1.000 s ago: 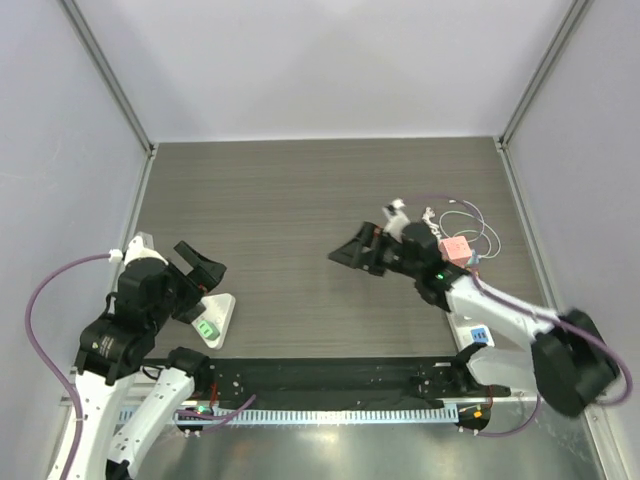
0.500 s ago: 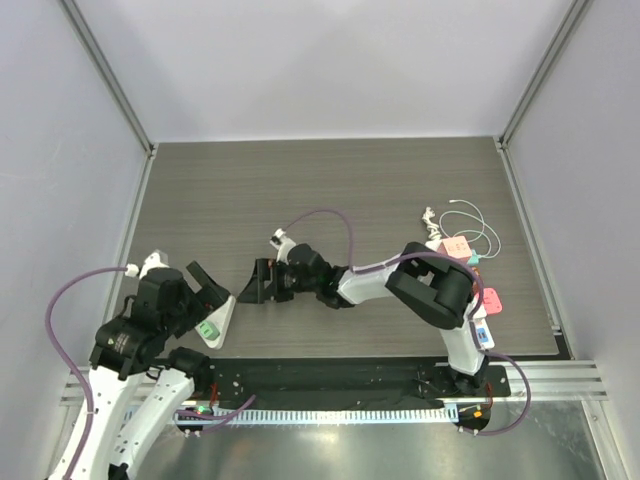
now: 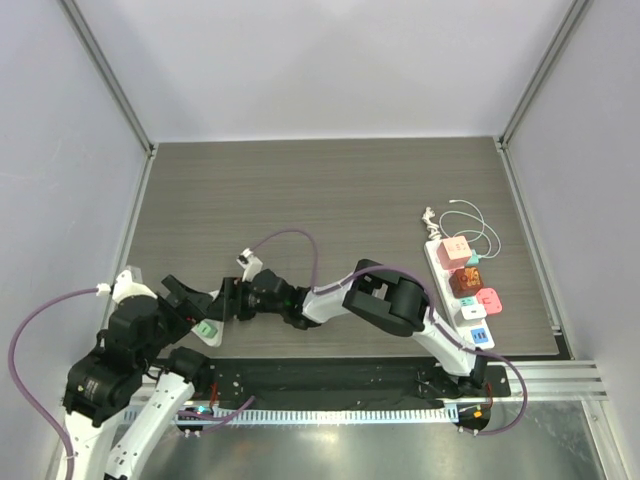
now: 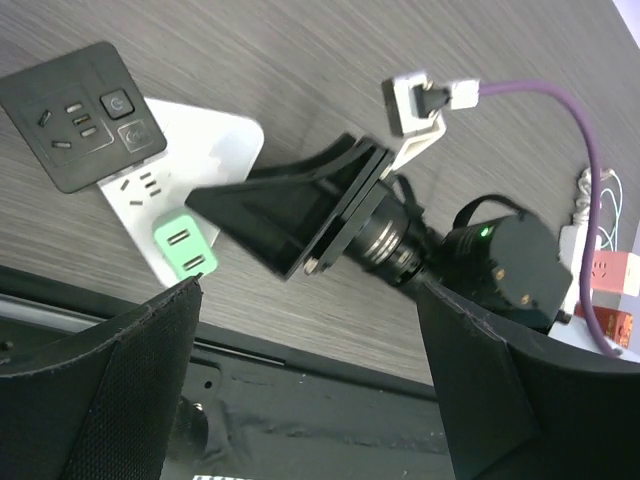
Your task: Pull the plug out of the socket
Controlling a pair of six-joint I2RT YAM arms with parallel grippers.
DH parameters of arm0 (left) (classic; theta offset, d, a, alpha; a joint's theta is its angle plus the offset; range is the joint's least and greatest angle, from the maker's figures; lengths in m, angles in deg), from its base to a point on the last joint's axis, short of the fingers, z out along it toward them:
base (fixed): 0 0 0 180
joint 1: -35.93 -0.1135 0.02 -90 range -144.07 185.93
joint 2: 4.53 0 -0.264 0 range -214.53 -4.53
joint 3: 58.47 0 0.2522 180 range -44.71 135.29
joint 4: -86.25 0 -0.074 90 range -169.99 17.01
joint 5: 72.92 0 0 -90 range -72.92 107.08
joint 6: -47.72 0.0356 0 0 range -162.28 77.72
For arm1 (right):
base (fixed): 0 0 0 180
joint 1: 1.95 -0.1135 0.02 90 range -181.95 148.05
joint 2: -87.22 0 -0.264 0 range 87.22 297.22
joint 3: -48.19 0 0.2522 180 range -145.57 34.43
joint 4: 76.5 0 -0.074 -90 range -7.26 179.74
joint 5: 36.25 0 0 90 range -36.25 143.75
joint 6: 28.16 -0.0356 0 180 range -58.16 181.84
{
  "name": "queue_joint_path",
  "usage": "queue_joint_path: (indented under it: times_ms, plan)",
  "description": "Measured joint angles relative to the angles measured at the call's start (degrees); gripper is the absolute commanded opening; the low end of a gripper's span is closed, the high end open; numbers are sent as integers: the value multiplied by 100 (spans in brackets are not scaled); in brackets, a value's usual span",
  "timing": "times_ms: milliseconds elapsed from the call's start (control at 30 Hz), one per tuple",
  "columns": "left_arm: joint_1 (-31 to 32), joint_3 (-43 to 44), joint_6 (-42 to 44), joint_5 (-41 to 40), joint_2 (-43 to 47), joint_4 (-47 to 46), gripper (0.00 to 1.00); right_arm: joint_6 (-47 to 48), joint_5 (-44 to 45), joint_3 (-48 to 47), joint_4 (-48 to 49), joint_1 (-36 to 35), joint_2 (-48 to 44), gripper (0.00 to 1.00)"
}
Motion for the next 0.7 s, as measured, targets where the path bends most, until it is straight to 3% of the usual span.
queue_joint_path:
  times_ms: [200, 267, 300, 333, 467, 500, 633, 700]
  plan:
    - [0, 455, 345, -208, -212, 66, 89, 0, 354, -35, -31, -153, 20, 77]
    - [0, 404, 389, -195, -245, 57, 89, -7, 400, -57, -9, -129, 52, 68]
    - [0, 367, 420, -192, -247, 46, 89, -11, 407, -57, 9, -122, 63, 68]
    - [2, 315, 442, -166, -251, 28, 88, -20, 439, -57, 13, -107, 85, 61]
    - [2, 146, 498, 26, -409, 15, 88, -133, 487, 90, 284, -20, 149, 52]
    - [2, 133, 520, 101, -514, 2, 88, -197, 505, 181, 393, 13, 149, 49]
    - [2, 133, 629, 323, -929, -79, 88, -601, 426, 525, 1200, 168, 249, 20]
    - [2, 133, 645, 396, -1080, -109, 89, -748, 372, 638, 1574, 240, 358, 12]
